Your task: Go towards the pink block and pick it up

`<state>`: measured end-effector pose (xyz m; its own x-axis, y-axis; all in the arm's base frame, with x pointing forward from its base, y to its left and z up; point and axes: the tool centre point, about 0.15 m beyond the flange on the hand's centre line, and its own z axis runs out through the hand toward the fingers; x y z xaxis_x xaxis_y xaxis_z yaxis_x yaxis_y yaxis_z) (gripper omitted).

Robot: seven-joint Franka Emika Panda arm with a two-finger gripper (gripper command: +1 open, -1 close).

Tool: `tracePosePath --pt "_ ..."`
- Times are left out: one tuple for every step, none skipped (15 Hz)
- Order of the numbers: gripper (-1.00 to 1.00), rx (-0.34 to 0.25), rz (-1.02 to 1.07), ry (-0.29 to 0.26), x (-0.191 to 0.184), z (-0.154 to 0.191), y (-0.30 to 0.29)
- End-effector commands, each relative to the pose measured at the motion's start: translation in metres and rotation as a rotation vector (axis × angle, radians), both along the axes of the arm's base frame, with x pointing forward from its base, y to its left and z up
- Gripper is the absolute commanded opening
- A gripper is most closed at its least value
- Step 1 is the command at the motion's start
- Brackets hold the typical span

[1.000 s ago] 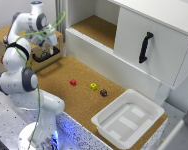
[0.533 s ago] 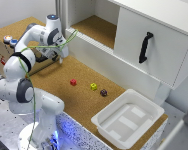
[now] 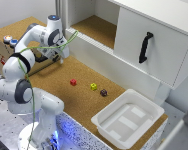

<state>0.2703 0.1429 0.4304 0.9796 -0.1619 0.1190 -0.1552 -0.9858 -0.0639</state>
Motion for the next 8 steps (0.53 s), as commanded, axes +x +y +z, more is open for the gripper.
tracePosePath --pt "1.0 -0.08 -0.074 0.072 0.014 -0.058 -0.014" --pt "1.0 -0.088 -0.056 0.066 0.015 -0.064 -0.02" --pt "1.0 -0.092 -0.056 0.072 0.018 -0.07 -0.026" --pt "1.0 -0.101 -0.056 0.07 0.02 -0.076 -0.033" --pt "1.0 -0.074 -0.018 0.057 0.023 -0.082 -0.038" --pt "1.0 -0.073 0.019 0.056 0.029 -0.092 -0.042" --pt "1.0 -0.061 0.069 0.051 0.036 -0.102 -0.045" --pt "1.0 -0.08 0.115 0.056 0.043 -0.115 -0.044"
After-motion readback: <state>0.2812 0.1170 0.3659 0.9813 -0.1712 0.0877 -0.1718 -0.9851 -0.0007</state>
